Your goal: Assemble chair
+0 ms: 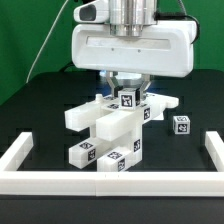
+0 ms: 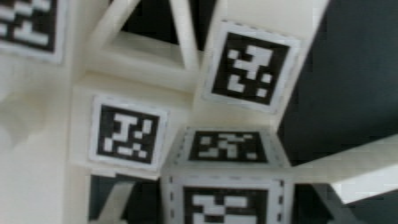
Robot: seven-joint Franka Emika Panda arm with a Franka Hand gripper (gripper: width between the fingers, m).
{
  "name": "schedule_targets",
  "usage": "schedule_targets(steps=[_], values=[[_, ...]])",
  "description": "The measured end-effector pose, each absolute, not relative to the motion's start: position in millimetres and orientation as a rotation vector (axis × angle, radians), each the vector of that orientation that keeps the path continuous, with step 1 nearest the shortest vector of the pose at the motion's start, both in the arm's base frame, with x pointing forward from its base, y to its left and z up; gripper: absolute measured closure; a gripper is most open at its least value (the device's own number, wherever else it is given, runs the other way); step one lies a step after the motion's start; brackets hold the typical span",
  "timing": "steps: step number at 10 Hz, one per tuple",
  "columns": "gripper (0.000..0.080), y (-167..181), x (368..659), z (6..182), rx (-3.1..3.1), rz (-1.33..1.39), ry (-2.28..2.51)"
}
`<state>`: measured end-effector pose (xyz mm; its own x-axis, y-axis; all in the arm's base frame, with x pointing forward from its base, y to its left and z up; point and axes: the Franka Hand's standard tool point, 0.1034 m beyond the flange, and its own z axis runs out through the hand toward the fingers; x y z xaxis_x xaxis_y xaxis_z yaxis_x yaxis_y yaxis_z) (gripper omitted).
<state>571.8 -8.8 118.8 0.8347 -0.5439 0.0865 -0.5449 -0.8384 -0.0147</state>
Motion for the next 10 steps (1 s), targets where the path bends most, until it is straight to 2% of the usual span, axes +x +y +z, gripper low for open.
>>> schedule_targets(steps=[2,3,4,5,6,7,10], values=[[0.0515,-5,572,118.5,2.892,0.125,-1.259],[0.0515,-6,572,118.5,2.921,0.125,-1.184],[0.0426,-4,572,118.5,2.949,0.126,-1.101],[0.0245,1,573,118.9,2.989,0.129,-0.963],[0.0245,3,574,120.4,3.050,0.127,-0.697],[0.0171,4,574,120.7,3.088,0.117,-0.463],[0.0150,3,568,116.7,3.112,0.078,0.003]])
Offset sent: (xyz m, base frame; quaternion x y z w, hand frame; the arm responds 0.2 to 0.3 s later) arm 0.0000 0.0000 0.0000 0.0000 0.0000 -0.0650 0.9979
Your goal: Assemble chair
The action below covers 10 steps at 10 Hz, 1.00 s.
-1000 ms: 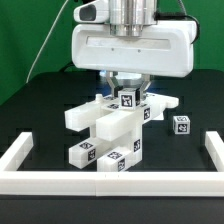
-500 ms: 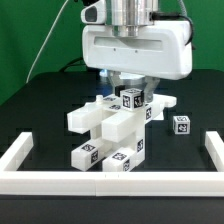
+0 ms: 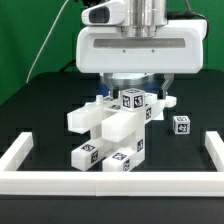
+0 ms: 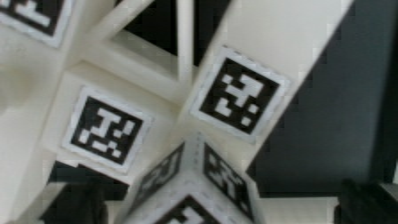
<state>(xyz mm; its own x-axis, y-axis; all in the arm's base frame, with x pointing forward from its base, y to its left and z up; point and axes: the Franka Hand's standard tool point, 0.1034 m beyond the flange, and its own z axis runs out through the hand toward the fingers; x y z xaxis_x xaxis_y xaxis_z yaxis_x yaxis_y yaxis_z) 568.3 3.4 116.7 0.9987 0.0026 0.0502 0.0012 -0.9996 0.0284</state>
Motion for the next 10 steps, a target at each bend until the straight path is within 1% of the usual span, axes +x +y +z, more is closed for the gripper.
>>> schedule_targets(steps=[2,3,4,5,6,7,8,9,10], values=[[0.0151,3,568,116.7,3.100,0.075,0.214],[0.0151,-2,569,117.1,3.071,0.058,0.458],[0.0151,-8,571,118.1,3.063,0.054,0.535],[0.0151,-6,571,117.5,3.078,0.053,0.435],[0.0263,-7,571,117.5,3.076,0.053,0.443],[0.0263,-7,571,117.4,3.082,0.054,0.413],[0.0446,-6,571,117.4,3.096,0.056,0.303],[0.0446,-6,571,117.3,3.108,0.057,0.175],[0.0515,-6,571,117.3,3.113,0.059,0.084]])
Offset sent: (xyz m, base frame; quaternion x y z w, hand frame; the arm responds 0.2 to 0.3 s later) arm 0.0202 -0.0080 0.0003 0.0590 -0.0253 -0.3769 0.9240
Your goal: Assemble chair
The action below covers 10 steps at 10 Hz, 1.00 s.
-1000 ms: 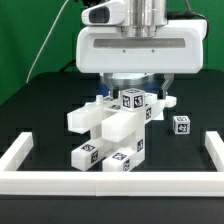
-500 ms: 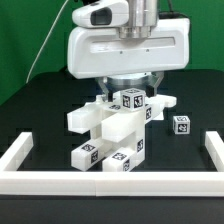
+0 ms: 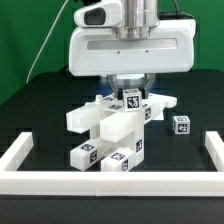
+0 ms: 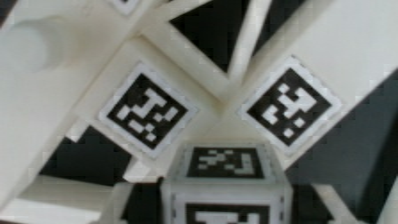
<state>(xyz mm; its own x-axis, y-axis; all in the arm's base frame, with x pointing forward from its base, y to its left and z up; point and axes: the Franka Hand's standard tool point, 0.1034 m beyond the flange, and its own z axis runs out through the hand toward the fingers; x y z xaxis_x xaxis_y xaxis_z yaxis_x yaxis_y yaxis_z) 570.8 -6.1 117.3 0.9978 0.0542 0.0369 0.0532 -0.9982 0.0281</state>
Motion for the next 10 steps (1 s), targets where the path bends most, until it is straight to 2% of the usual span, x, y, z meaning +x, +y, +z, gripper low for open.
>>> schedule_targets(steps=[5,10], values=[[0.0515,-5.0,570.7,117.0,3.096,0.064,-0.406],[0.0515,-1.5,570.5,116.5,2.835,0.055,-1.395]])
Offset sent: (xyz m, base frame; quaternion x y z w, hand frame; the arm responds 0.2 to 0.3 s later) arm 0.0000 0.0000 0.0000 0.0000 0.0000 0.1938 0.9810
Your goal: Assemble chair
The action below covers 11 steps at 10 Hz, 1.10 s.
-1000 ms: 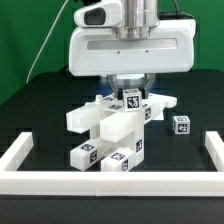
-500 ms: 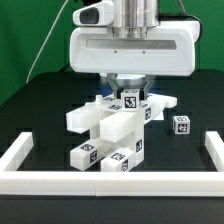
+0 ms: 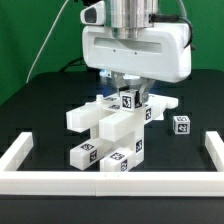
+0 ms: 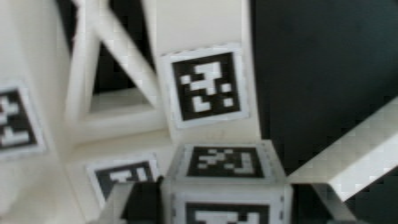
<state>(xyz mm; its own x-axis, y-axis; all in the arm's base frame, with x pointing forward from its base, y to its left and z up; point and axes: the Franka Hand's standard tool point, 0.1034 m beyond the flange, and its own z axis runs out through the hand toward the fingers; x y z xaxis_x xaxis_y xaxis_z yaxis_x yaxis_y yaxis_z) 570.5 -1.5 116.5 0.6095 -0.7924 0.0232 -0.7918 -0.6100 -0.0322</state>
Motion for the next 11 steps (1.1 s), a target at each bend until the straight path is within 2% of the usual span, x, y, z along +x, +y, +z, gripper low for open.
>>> schedule_targets(steps=[2,4,5,6,7,10,11], values=[[0.0515,1.6,570.8,116.2,-2.603,-0.035,1.672],[0.0515,1.8,570.8,116.1,-2.623,-0.035,1.641],[0.0384,1.9,570.8,116.1,-2.636,-0.036,1.620],[0.0218,2.1,570.8,116.1,-2.644,-0.036,1.608],[0.0171,2.3,572.3,117.3,-2.809,-0.051,1.316],[0.0151,3.8,573.1,116.8,-3.066,-0.060,0.519],[0.0151,3.9,570.7,114.6,-3.080,-0.061,0.445]])
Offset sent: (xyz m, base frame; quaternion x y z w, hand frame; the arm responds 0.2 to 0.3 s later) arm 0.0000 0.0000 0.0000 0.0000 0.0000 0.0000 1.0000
